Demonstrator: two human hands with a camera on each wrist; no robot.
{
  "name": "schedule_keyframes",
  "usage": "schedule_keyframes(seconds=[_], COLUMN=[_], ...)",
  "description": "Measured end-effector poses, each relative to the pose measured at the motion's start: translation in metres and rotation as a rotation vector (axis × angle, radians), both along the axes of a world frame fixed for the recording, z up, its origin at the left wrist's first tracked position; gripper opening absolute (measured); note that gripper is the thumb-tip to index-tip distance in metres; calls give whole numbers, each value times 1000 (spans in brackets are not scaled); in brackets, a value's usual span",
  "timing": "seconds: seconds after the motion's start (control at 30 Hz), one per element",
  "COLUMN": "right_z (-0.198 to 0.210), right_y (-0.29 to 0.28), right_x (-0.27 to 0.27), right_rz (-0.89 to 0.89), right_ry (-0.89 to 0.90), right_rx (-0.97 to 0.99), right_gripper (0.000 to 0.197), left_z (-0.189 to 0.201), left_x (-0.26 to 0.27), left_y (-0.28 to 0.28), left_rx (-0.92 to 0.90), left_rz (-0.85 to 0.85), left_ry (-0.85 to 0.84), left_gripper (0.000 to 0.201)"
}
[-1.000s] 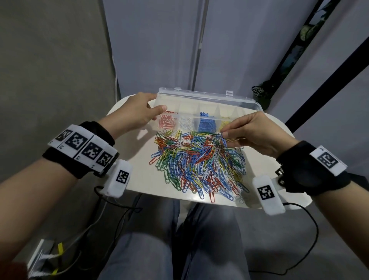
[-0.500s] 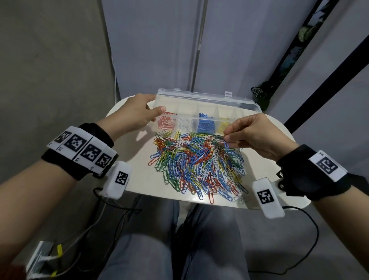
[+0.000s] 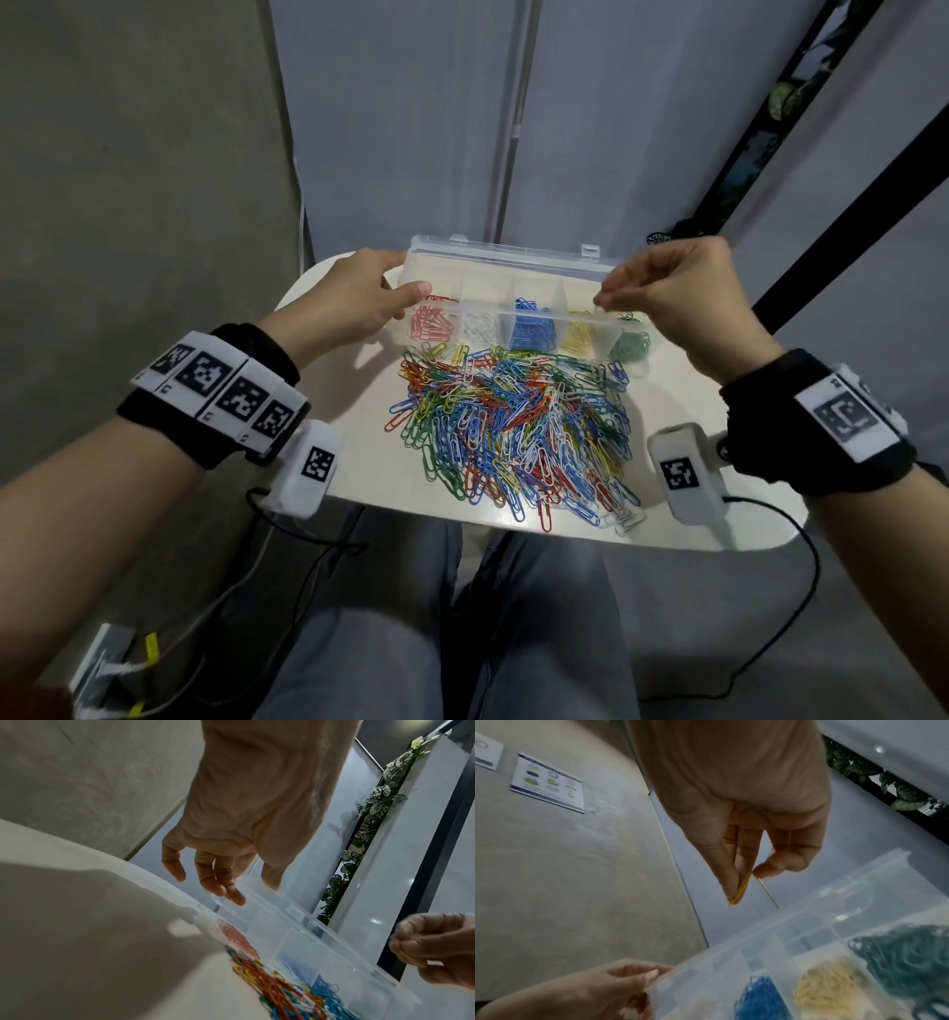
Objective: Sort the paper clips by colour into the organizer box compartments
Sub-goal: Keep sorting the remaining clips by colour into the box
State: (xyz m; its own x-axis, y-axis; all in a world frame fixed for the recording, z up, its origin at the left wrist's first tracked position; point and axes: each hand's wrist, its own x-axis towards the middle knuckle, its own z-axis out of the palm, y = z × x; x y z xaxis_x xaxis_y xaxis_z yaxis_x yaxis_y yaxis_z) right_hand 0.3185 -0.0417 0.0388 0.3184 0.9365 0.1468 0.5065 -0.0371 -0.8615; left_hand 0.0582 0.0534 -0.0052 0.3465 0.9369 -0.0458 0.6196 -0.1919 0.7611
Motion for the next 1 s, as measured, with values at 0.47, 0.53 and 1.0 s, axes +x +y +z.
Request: schedule_keyframes(seconds=[0.47,0.53,1.0], right_z=[-8,-9,-38], right_y=[12,2,-16], right_x=[-1,-9,-26], right_rz=[59,218,702], right_ry=[-85,-212,-852], right_rx=[-26,-89,-356], right_gripper=[14,15,36], left_z=[-1,-3,-4], left_x=[0,0,0], left_y=[0,2,3], left_rx=[24,10,26], left_rz=[-6,-2,-7], left_ry=[8,-8,12], left_gripper=[49,50,46])
